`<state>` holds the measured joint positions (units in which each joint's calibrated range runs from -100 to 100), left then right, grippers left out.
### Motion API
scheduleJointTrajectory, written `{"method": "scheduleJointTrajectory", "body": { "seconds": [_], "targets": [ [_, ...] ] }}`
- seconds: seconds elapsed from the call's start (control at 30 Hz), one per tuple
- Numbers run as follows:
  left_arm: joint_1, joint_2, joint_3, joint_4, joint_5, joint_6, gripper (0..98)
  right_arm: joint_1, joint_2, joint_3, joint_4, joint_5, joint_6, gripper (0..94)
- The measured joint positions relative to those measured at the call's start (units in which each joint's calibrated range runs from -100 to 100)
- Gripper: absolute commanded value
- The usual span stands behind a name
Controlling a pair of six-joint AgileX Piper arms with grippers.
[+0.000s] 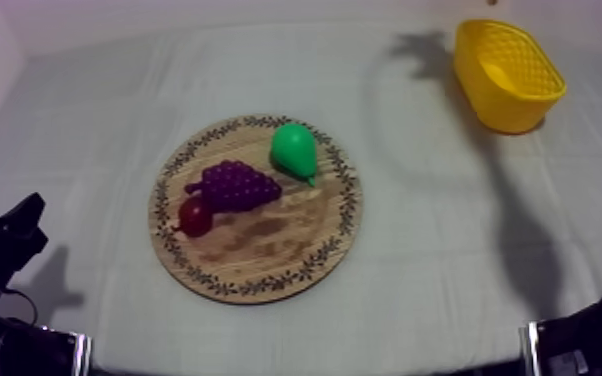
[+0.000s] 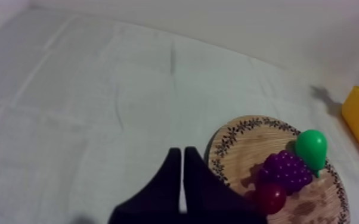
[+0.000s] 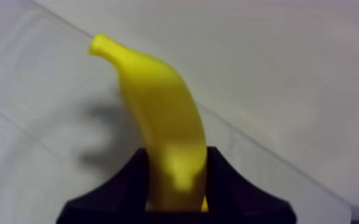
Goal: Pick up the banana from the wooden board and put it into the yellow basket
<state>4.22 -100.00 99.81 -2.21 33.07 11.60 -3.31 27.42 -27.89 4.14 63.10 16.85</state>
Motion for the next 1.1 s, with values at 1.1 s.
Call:
{"method": "scheduleJointTrajectory", "body": {
  "seconds": [1.1],
  "targets": [
    [0.0, 0.0, 0.0, 0.0, 0.0, 0.0, 0.1, 8.2, 4.4, 20.7, 3.8, -14.6, -1.0, 35.1]
  ]
}}
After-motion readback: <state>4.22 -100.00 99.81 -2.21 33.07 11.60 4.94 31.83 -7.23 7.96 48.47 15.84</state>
